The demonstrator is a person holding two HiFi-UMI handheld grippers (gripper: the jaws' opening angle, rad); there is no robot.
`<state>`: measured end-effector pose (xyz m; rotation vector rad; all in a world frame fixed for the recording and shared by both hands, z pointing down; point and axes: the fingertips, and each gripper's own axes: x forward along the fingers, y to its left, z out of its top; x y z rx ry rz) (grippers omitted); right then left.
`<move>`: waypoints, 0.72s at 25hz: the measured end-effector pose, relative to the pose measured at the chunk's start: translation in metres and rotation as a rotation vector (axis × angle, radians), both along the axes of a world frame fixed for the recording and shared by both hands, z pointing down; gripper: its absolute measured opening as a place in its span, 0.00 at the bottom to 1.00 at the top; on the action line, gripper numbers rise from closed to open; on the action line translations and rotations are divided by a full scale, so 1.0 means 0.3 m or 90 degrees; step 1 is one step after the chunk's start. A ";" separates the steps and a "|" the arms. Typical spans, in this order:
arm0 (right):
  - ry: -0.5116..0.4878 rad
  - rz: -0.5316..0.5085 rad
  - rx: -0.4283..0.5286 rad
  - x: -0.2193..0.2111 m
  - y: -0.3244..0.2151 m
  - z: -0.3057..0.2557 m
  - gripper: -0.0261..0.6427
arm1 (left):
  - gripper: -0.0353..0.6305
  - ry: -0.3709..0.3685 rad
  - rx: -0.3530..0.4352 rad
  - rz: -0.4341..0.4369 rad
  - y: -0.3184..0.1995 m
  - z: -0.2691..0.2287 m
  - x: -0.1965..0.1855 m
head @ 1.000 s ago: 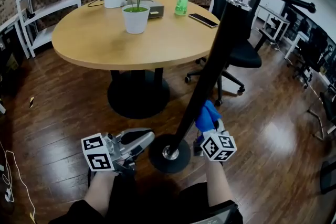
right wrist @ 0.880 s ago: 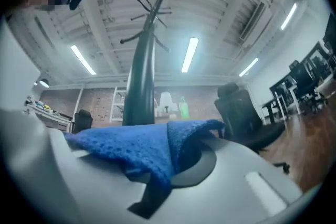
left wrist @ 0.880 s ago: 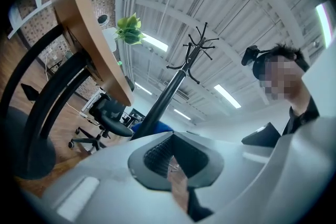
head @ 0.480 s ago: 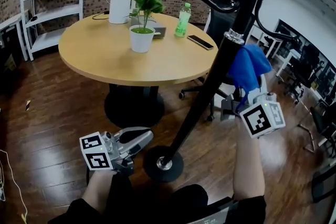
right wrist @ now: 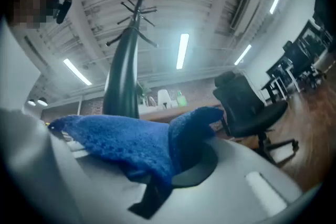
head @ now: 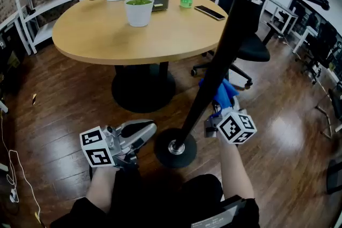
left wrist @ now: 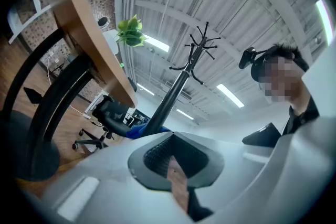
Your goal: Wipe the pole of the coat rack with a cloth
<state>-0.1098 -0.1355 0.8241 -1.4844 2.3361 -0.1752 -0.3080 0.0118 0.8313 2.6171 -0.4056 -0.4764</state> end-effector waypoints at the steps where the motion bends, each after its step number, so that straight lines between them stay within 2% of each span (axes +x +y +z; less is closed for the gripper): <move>1: -0.009 0.000 -0.031 -0.001 -0.003 0.114 0.06 | 0.06 -0.002 -0.009 -0.001 -0.005 0.023 0.002; 7: 0.001 -0.024 -0.166 -0.024 0.011 0.663 0.06 | 0.06 -0.020 -0.037 -0.003 -0.015 0.128 0.022; 11: -0.007 0.000 -0.273 -0.019 0.050 0.946 0.06 | 0.06 -0.021 -0.050 -0.001 -0.001 0.167 0.032; 15: -0.035 0.028 -0.341 -0.020 0.086 1.096 0.06 | 0.06 -0.031 -0.050 -0.007 0.006 0.179 0.020; 18: -0.035 0.023 -0.342 -0.022 0.086 1.074 0.06 | 0.06 -0.033 -0.047 -0.012 0.005 0.179 0.005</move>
